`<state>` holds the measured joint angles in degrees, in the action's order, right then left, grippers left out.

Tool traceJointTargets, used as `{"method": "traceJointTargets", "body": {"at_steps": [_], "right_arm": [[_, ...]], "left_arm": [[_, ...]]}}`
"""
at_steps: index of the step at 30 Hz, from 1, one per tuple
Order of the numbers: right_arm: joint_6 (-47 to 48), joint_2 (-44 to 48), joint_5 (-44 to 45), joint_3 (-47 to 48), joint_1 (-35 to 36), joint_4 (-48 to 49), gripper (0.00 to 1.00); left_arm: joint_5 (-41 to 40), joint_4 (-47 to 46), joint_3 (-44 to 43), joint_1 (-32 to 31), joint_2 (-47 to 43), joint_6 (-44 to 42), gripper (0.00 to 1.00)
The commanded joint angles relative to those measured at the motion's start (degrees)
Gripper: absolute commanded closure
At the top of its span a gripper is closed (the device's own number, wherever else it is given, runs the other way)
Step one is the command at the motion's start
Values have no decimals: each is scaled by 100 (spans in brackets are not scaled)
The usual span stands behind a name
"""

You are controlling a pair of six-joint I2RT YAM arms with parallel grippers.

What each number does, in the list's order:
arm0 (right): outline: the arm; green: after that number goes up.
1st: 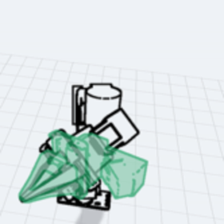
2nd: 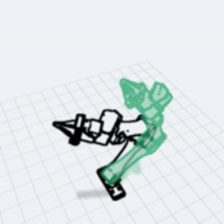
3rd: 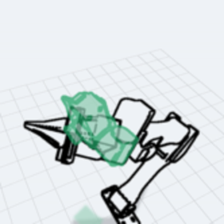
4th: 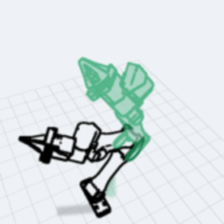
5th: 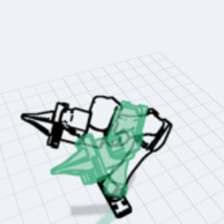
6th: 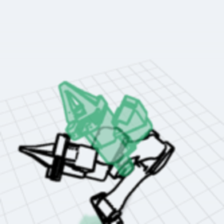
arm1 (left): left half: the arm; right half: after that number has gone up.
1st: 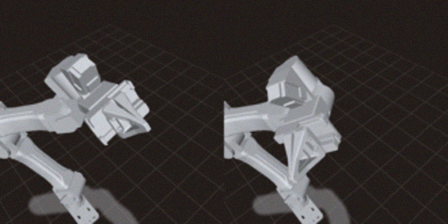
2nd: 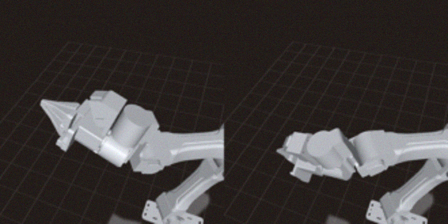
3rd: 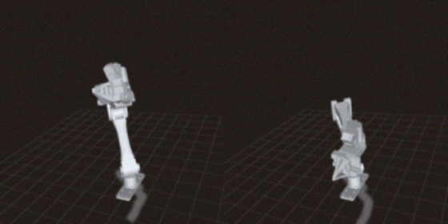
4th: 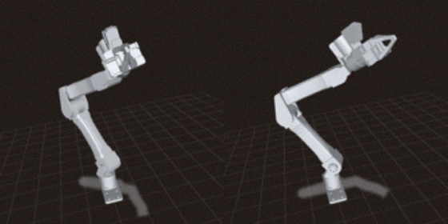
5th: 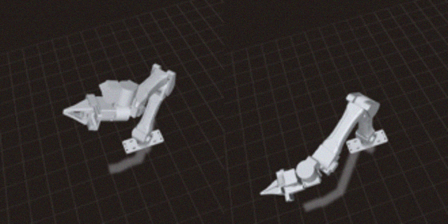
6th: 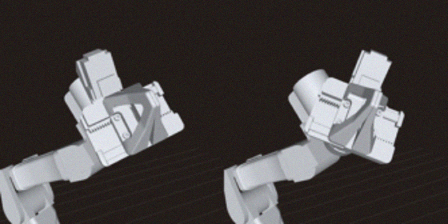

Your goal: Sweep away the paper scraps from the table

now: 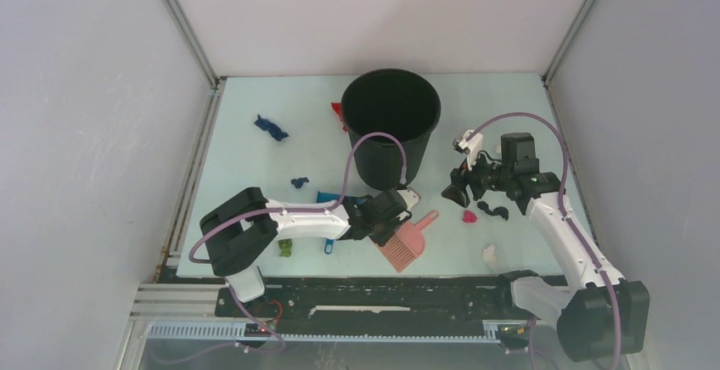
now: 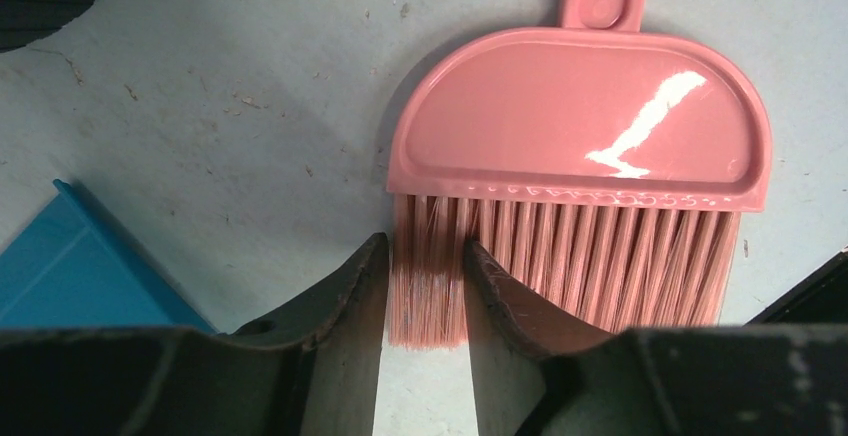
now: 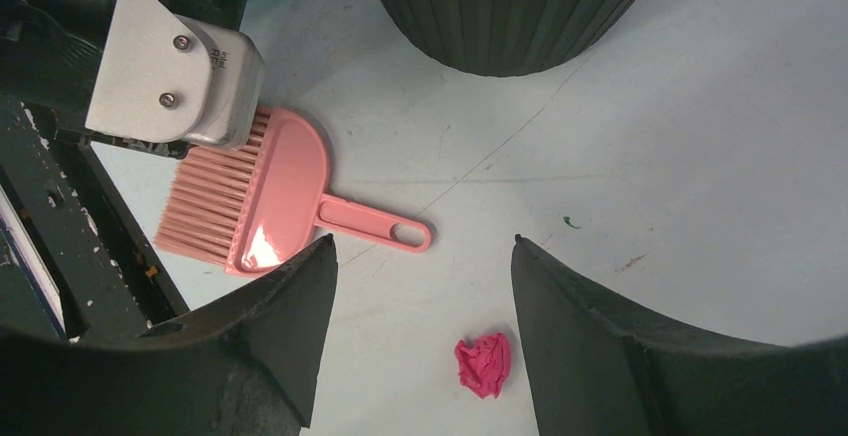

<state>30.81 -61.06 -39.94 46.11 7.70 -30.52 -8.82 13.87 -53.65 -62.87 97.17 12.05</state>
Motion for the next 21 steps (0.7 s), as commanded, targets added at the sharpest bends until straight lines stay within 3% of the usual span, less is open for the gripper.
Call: {"method": "traceJointTargets", "body": {"at_steps": [1,7,18,21], "right_arm": [[92,70,-80,-7,29,18,28],[101,90,-62,-5,-9,20,28],[17,-91,113,-5,-15,100,29],[10,-121,108,-5,-8,97,30]], "left_arm": [[-112,-104,-151,3,104,197,59],[-71,-119,-111,-14,227,244,64],[-1,-109,-168,-28,313,197,88],[1,-113,-148,-47,226,193,98]]}}
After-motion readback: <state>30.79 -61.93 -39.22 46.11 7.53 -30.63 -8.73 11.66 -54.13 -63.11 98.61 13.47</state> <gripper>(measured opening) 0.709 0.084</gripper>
